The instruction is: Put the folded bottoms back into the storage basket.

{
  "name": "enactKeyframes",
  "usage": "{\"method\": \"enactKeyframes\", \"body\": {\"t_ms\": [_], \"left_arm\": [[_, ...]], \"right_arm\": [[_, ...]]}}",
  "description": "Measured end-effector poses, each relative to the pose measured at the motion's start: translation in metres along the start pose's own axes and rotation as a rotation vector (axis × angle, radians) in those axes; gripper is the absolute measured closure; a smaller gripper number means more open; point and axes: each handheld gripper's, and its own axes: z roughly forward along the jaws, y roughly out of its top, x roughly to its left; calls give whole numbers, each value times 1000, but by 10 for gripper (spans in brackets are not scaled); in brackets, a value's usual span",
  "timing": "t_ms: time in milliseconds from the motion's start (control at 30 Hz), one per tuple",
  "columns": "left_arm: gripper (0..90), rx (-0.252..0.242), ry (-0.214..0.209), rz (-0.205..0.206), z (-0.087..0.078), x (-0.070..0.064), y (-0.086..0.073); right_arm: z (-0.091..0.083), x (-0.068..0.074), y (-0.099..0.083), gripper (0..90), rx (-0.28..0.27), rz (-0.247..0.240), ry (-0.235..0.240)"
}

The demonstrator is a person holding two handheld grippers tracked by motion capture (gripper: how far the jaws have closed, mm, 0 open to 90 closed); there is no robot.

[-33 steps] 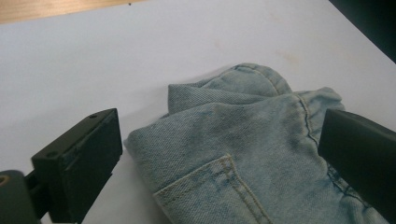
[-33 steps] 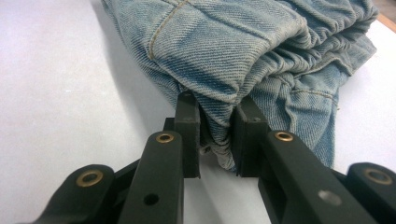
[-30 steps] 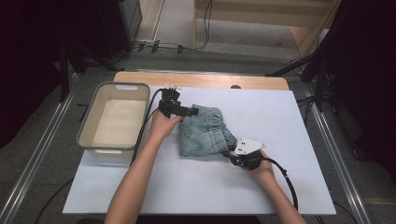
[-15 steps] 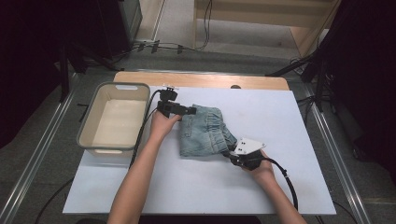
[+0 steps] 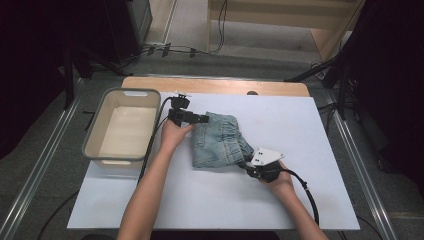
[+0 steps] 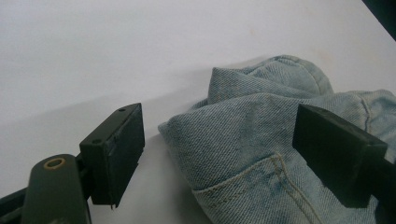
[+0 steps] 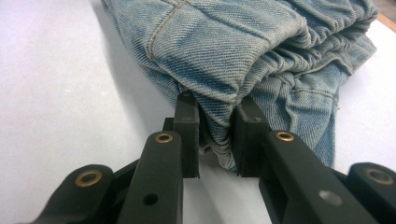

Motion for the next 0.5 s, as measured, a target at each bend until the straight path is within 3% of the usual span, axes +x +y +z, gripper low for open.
{"method": "enactKeyframes", "body": {"t_ms": [500], "left_arm": [[247, 26, 2, -17, 7, 4, -3]], "right_arm": [[0, 0, 0, 735, 2, 3, 0]]}}
